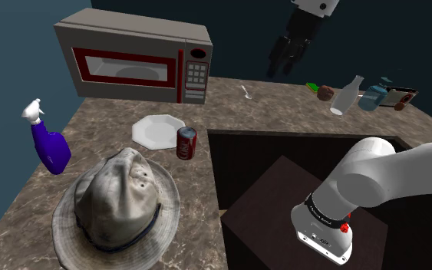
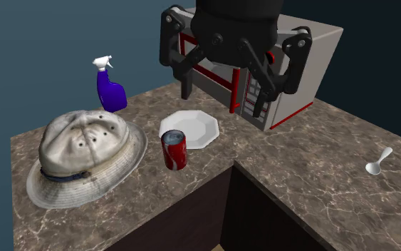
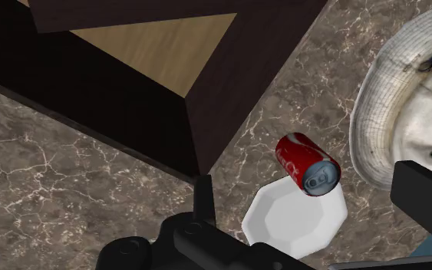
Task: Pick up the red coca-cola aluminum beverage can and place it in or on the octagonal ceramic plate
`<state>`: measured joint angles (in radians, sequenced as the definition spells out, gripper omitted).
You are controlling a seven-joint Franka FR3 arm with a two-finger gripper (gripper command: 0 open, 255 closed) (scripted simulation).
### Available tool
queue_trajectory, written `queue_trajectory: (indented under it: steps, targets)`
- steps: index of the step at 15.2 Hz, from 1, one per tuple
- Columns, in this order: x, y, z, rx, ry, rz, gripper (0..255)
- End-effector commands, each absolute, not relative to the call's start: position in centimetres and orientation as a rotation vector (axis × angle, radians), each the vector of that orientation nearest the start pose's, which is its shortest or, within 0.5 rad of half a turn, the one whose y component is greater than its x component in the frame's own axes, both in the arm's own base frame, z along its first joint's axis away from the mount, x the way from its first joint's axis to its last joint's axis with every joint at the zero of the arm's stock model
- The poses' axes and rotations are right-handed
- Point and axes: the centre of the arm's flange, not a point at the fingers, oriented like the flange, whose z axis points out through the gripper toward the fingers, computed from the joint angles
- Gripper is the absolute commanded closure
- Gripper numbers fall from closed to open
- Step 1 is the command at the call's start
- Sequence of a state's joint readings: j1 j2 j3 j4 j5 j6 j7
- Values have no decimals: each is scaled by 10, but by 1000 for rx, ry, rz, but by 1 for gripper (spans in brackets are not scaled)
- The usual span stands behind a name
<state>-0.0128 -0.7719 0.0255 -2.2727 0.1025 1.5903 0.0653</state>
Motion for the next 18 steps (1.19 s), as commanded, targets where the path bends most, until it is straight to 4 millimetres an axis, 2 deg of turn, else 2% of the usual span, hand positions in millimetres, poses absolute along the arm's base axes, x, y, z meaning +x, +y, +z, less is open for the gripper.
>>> queue_trajectory:
  steps: [1,18]
  targets:
    - [313,18,628,-3050,86,-131,0]
    - [431,130,463,-3110,36,-57,0]
